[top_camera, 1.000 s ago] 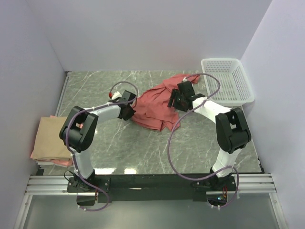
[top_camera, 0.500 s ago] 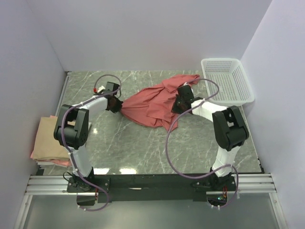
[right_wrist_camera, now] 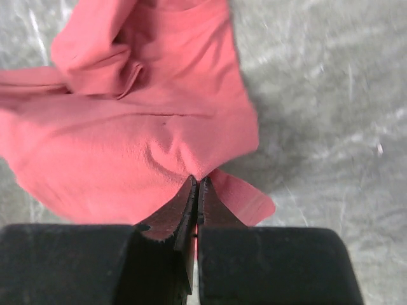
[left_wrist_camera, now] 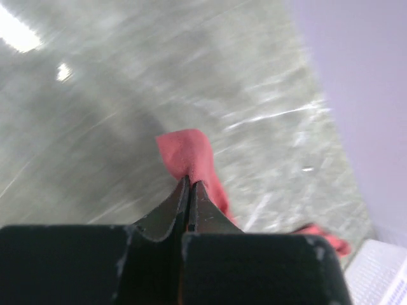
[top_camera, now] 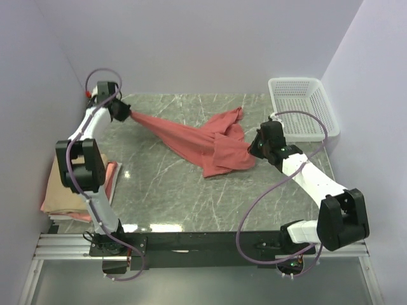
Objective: Fold and stack the t-shirts
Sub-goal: Flatten the tshirt out
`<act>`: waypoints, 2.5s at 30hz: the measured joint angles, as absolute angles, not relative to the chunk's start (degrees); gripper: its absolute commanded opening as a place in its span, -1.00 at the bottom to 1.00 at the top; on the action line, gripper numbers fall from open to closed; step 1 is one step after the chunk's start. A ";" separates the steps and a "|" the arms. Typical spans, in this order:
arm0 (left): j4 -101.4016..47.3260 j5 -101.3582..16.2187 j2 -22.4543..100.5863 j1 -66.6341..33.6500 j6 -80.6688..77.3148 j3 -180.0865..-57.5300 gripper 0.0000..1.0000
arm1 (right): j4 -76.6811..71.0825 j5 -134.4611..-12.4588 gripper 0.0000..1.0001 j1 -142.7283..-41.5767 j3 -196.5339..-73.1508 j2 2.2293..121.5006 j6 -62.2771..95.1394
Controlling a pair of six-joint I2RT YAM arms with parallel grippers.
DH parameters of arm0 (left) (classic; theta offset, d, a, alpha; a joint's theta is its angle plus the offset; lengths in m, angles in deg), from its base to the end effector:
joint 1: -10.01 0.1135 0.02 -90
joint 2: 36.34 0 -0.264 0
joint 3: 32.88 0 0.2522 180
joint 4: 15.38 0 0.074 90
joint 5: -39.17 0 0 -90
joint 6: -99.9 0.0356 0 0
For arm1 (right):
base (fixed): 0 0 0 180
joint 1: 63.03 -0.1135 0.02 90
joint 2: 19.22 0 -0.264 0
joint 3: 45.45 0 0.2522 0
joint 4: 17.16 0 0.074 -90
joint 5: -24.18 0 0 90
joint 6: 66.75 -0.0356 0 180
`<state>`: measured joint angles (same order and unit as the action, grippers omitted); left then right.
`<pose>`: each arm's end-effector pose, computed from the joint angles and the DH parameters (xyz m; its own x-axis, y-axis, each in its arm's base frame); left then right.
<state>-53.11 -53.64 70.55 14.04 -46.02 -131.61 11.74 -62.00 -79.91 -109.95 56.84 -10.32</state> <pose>0.4214 0.0314 0.2517 -0.3150 -0.8515 -0.4192 -0.6516 0.5152 -0.5568 0.2751 0.0810 0.2481 -0.6508 0.3791 -0.6579 0.1424 0.9120 0.3847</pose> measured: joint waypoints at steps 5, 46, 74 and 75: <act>-57.50 -50.08 81.11 13.01 -40.88 -151.37 -0.99 | 12.13 -62.18 -0.95 -79.84 -105.53 54.19 -10.29; -44.78 -50.71 48.96 0.69 -42.37 -108.35 -0.24 | 9.47 -57.72 -0.23 -86.95 -114.95 78.76 -8.17; -25.81 -51.15 55.69 -13.70 -63.88 -90.56 -0.22 | 8.88 -58.94 -0.53 -86.95 -116.42 76.42 -8.39; -25.44 -51.19 56.10 -13.85 -64.55 -90.56 -0.23 | 8.88 -59.01 -0.46 -86.95 -116.42 76.11 -8.35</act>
